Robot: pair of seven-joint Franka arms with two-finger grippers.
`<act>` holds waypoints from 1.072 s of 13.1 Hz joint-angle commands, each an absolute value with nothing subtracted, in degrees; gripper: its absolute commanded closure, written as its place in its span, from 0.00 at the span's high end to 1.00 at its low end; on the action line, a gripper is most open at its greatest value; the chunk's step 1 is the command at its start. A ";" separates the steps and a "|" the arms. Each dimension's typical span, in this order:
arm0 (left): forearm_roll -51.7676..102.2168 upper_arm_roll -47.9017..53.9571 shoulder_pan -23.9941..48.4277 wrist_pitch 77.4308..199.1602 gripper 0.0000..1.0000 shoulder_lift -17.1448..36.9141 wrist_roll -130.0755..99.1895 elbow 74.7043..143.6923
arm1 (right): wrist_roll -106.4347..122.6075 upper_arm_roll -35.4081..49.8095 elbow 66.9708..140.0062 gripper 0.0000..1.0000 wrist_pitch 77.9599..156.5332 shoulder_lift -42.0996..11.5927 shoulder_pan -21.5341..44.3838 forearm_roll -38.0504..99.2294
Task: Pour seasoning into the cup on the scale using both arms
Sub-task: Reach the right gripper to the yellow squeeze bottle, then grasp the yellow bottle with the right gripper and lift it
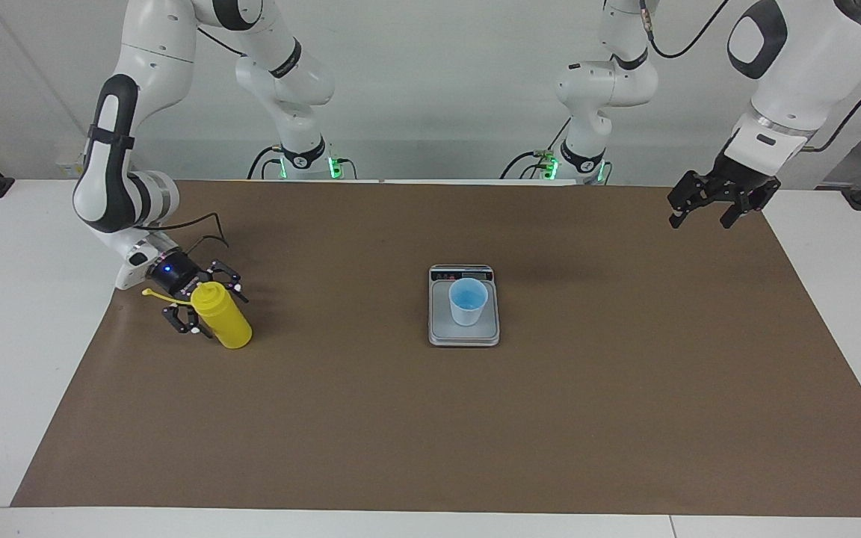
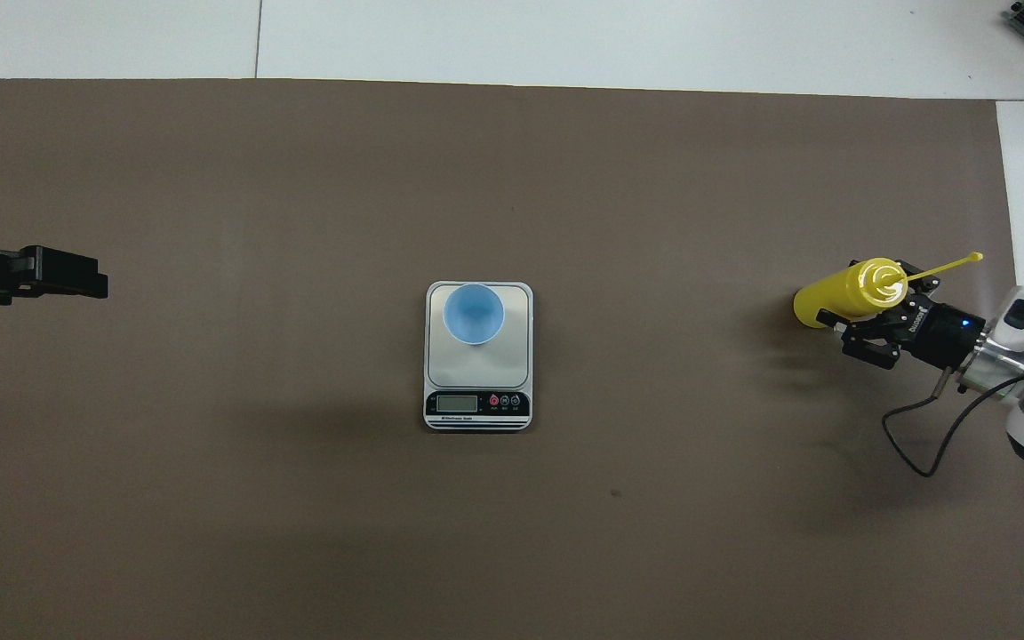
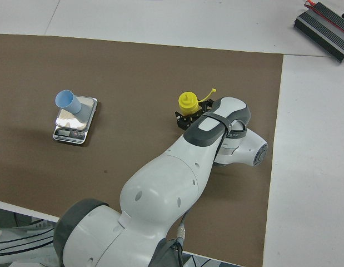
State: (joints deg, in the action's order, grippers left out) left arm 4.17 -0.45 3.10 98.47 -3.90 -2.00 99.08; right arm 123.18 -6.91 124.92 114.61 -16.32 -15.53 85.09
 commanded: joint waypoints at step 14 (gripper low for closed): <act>4.66 -0.44 2.72 98.17 1.00 -4.39 -2.20 99.67 | 118.32 -6.68 123.93 0.59 117.84 -11.79 -11.43 86.75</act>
State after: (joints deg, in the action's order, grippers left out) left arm 4.17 -0.45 3.10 98.47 -3.90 -2.00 99.08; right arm 121.76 -6.90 123.63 115.32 -15.51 -13.08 85.44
